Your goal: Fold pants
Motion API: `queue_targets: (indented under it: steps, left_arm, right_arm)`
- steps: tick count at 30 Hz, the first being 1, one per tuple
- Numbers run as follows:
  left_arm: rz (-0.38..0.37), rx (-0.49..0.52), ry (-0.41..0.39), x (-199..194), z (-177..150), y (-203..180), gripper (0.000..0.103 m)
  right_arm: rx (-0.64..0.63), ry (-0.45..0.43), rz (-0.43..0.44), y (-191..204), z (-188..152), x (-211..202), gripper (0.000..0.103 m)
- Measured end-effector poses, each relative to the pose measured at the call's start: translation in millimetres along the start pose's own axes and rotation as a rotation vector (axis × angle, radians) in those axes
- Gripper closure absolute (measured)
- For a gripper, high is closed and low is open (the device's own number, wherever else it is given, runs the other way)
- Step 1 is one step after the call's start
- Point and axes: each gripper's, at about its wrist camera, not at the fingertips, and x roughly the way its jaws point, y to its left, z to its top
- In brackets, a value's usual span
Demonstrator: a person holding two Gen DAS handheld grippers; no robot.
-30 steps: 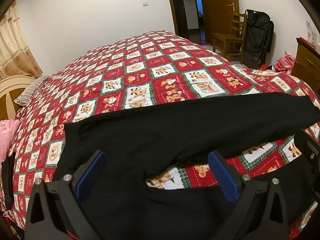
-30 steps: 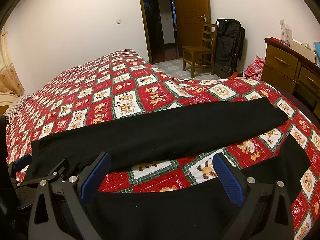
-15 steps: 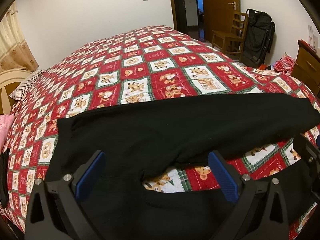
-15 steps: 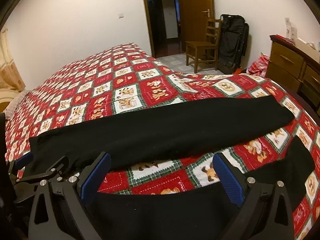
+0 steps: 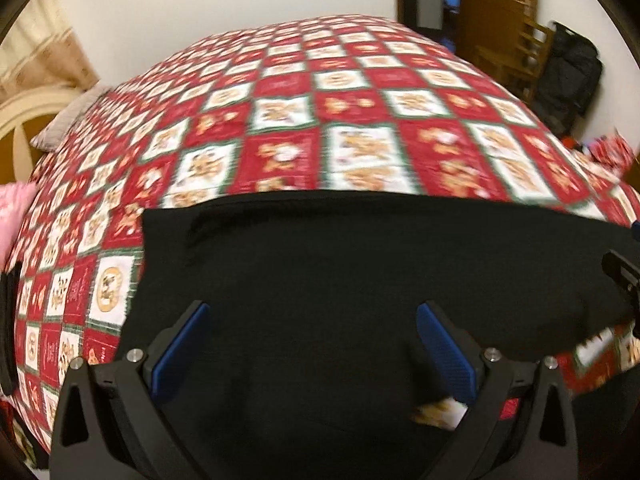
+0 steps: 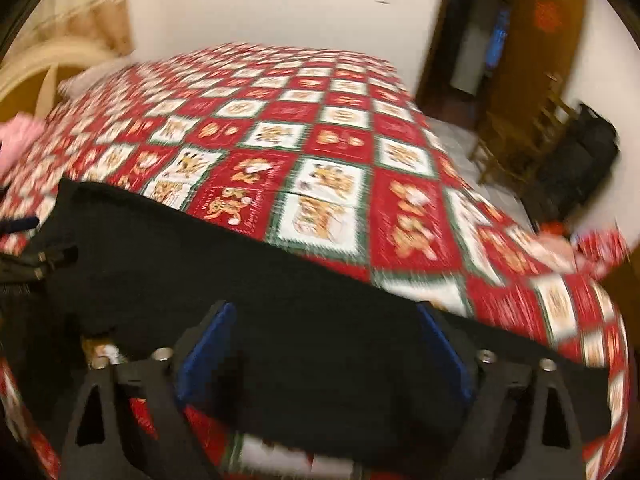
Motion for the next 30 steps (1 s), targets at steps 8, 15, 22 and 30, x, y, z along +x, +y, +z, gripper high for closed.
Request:
queue_targets:
  steps: [8,15,22,30]
  left_arm:
    - [0.03,-0.075,0.059,37,13,24,0.0]
    - [0.018,-0.099,0.111,63,11,25,0.0]
    - [0.007,-0.114,0.102,64,13,24,0.0]
    - [-0.044,-0.141,0.061,41,13,45,0.0]
  right_arm:
    - [-0.046,0.11,0.042,3,14,63,0.022]
    - [-0.05,0.115,0.113,8,13,64,0.05]
    - [-0.119,0.1,0.094,27,13,55,0.094]
    - [-0.174,-0.047,0.106,39,-7,-9,0.098]
